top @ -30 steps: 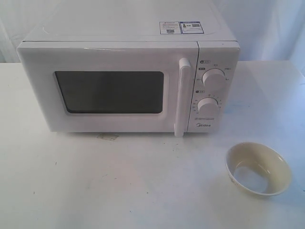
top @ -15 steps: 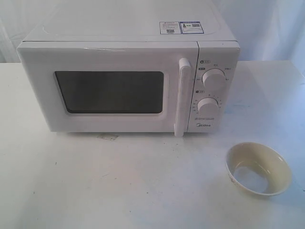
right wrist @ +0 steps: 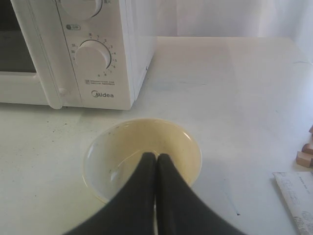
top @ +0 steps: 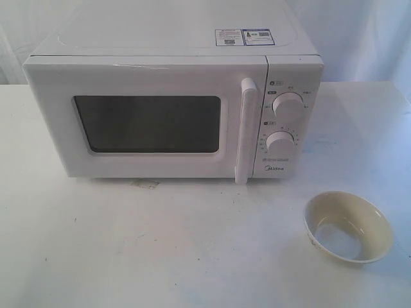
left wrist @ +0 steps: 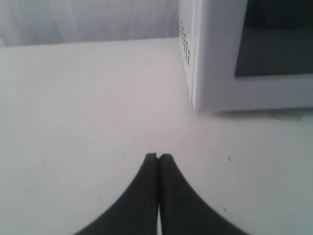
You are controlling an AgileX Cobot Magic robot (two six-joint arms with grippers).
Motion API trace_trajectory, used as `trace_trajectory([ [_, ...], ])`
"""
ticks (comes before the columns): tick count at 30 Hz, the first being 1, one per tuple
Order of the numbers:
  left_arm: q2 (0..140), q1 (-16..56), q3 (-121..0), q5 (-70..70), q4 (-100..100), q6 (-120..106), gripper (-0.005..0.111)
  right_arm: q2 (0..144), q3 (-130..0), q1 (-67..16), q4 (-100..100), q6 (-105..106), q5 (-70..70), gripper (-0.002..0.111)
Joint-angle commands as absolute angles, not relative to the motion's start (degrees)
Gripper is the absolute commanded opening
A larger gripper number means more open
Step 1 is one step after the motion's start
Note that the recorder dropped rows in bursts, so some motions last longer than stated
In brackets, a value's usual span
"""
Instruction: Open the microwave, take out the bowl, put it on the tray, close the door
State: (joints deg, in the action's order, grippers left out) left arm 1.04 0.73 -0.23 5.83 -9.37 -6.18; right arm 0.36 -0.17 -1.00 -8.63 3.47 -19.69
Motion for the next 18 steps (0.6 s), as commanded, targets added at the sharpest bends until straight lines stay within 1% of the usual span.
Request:
trace_trajectory([
  [1,0.0,0.0,0.0,14.24,-10.02,-1.57,0.0,0.0,0.0,-0.66,-8.31,3.19,-19.66,0.0],
  [4,0.0,-1.91,0.0,14.14,-10.15,4.15,0.0,0.0,0.0,-0.66,-8.31,3.19,-19.66,0.0],
  [8,0.0,-3.25,0.0,14.15,-10.04,1.27,0.0,0.0,0.0,-0.66,-8.31,3.19,-19.66,0.0],
  [18,0.0,-3.25,0.0,14.15,-10.04,0.4,0.0,0.0,0.0,-0.66,-8.31,3.19,-19.66,0.0],
])
